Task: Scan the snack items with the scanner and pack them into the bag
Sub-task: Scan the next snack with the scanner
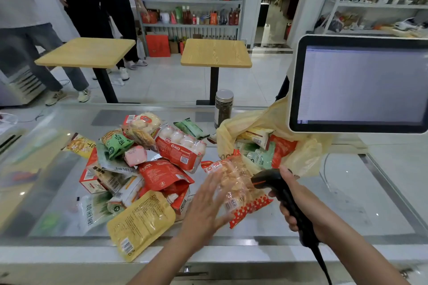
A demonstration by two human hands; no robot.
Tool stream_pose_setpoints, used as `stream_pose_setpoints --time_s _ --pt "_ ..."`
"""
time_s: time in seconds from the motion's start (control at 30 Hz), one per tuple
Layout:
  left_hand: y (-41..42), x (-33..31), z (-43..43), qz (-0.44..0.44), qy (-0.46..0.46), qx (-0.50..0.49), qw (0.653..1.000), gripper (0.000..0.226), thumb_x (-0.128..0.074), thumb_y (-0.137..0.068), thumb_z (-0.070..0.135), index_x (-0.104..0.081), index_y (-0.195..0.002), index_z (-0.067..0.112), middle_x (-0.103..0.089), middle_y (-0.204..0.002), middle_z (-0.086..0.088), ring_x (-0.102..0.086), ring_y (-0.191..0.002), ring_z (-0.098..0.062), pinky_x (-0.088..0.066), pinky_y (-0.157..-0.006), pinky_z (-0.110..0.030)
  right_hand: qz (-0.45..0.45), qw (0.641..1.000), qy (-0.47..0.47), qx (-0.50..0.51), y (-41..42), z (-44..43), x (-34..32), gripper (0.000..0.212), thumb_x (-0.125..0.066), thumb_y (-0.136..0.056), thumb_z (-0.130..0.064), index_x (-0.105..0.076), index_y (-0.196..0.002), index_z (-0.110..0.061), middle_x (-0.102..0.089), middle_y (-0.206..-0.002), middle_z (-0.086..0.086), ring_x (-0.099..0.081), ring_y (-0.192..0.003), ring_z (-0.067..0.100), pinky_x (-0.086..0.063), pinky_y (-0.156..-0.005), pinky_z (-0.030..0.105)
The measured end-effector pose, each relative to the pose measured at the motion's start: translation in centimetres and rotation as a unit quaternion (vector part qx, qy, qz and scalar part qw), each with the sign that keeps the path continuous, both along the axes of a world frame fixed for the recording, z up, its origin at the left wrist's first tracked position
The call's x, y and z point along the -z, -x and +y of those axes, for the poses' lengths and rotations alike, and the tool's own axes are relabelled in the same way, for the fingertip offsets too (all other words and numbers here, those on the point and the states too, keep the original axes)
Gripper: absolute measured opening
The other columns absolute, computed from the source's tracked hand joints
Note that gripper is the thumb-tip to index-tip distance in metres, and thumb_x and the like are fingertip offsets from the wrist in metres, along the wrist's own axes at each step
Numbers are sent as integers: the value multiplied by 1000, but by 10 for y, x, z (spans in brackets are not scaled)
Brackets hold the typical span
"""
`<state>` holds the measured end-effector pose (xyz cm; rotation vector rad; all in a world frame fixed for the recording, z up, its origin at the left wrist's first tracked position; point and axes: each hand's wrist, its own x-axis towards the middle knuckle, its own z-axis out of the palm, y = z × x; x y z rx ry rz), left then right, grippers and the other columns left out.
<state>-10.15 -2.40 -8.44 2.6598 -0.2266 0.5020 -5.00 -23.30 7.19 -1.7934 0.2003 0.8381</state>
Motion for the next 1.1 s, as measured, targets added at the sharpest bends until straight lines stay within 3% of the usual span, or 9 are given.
stream_pose_setpoints --time_s 0.13,0.23,0.37,0.5,0.63,0.73,0.83,0.97,1.1 --pt "-9 -11 11 67 -161 143 974 63 -37 -93 60 -4 -146 51 19 -158 -1 20 -144 -22 1 -119 -48 -9 1000 19 8 8 6 -6 85 -41 -64 -78 -60 -103 -5 -43 -51 5 -37 -37 14 -31 -38 23" --pt "-14 -11 14 152 -155 179 960 64 -35 -94 59 7 -142 56 34 -152 3 34 -138 -17 10 -116 -51 -20 999 39 15 19 12 -12 91 -40 -64 -81 -61 -104 -1 -44 -51 4 -37 -39 15 -31 -38 24" --pt "-16 -12 17 152 -162 211 952 69 -43 -90 60 5 -140 60 39 -149 -2 38 -136 -21 16 -113 -52 -30 997 67 20 37 22 -21 83 -39 -75 -76 -60 -101 -1 -42 -49 3 -35 -38 14 -29 -38 23" --pt "-15 -12 23 164 -149 241 945 63 -41 -87 64 -6 -140 61 41 -148 -7 41 -134 -26 17 -110 -55 -25 996 85 16 53 35 -31 84 -39 -70 -78 -60 -100 -3 -42 -49 1 -35 -39 13 -30 -38 23" --pt "-12 -13 23 137 -176 210 952 61 -33 -92 62 5 -140 60 44 -146 -4 40 -134 -25 12 -112 -58 -35 994 108 0 63 48 -43 88 -40 -57 -82 -62 -96 -6 -43 -49 1 -36 -39 14 -31 -39 23" --pt "1 -10 27 82 -162 179 967 63 -29 -95 60 8 -145 50 38 -150 -2 35 -138 -21 14 -113 -55 -50 991 122 -1 68 56 -51 83 -40 -57 -82 -60 -91 -9 -43 -49 2 -36 -39 14 -30 -39 21" --pt "7 -6 30 33 -195 151 968 58 -26 -96 61 -4 -147 47 23 -156 -4 27 -141 -18 10 -114 -53 -57 989 140 -3 71 63 -58 81 -39 -58 -81 -58 -91 -9 -43 -48 2 -35 -37 13 -30 -38 20" --pt "7 -16 33 154 -114 226 955 50 -23 -96 62 -4 -142 58 44 -144 7 48 -126 -4 24 -109 -35 -61 985 161 -15 75 68 -67 81 -39 -57 -82 -58 -92 -11 -44 -48 2 -36 -36 13 -30 -38 20" --pt "10 -22 33 176 -110 231 951 50 -28 -95 62 -8 -141 59 50 -136 10 57 -111 2 32 -94 -27 -52 981 185 -32 80 71 -77 87 -38 -54 -82 -58 -95 -7 -44 -46 1 -35 -36 13 -30 -38 19"
